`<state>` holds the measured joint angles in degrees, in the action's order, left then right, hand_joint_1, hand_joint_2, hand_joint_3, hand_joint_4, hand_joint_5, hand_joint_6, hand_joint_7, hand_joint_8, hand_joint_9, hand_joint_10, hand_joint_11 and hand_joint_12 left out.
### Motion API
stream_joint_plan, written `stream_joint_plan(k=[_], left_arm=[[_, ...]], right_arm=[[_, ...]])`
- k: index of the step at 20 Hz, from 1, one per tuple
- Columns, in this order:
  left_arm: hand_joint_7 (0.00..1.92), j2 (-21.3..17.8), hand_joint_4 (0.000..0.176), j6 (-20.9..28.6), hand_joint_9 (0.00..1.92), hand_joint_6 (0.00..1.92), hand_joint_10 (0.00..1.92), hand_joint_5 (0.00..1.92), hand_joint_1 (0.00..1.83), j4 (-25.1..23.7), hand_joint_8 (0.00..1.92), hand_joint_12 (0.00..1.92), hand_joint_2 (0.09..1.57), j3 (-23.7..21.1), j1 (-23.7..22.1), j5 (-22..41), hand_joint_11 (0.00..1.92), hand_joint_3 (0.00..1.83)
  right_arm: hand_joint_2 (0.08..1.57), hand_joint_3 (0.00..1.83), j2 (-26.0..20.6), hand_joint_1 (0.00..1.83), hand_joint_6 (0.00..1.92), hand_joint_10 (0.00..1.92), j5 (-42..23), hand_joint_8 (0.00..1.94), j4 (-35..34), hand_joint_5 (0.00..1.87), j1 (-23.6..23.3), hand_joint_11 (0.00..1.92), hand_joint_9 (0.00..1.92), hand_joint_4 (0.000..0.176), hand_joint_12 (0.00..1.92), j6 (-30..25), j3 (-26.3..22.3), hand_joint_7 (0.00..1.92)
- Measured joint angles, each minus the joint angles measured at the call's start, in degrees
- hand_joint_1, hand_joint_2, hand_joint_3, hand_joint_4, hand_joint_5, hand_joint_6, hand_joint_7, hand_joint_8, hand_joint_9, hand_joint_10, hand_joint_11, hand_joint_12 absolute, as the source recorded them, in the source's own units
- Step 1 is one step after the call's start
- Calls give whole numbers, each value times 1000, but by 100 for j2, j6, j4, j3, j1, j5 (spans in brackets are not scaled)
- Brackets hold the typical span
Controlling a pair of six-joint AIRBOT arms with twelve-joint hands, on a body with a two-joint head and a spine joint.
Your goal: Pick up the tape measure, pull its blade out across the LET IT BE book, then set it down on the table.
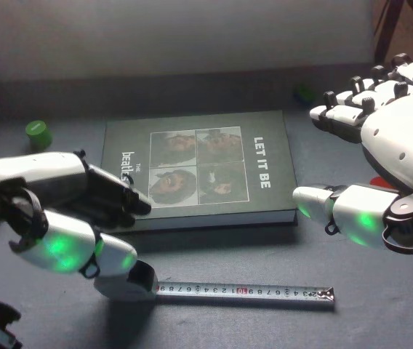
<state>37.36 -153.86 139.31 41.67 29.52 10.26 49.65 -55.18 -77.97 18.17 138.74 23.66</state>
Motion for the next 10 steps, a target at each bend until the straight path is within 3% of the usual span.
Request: stream_joint_plan(k=[1, 3, 5, 8, 10], left_arm=[[582, 4, 0, 149, 560, 4, 7, 491, 900, -160, 6, 880, 1102, 39, -28, -50, 151, 0], [590, 4, 0, 741, 569, 8, 9, 505, 929, -918, 7, 884, 1088, 116, -61, -149, 164, 0], [592, 28, 0, 1915, 571, 8, 9, 511, 933, -2127, 7, 886, 1084, 188, -79, -192, 171, 0], [602, 39, 0, 2977, 575, 8, 8, 518, 955, -3071, 8, 883, 1088, 142, -66, -232, 166, 0], [611, 42, 0, 3250, 581, 11, 9, 528, 966, -3451, 10, 883, 1092, 136, -15, -326, 167, 0]], right_arm=[[1186, 5, 0, 108, 7, 9, 2, 5, -2, 327, -2, 0, 236, 49, 838, 0, 0, 298], [1188, 4, 0, 105, 5, 7, -11, 3, -2, 327, 0, 0, 236, 49, 854, 0, 0, 298], [1188, 3, 0, 106, 0, 5, -9, 3, -2, 312, -2, 0, 234, 49, 861, 0, 0, 299], [1188, 3, 0, 106, 0, 4, -2, 3, -2, 307, -2, 0, 234, 50, 863, 0, 0, 300], [1187, 1, 0, 111, 1, 3, -22, 2, 2, 310, -2, 0, 234, 50, 877, 0, 0, 301]])
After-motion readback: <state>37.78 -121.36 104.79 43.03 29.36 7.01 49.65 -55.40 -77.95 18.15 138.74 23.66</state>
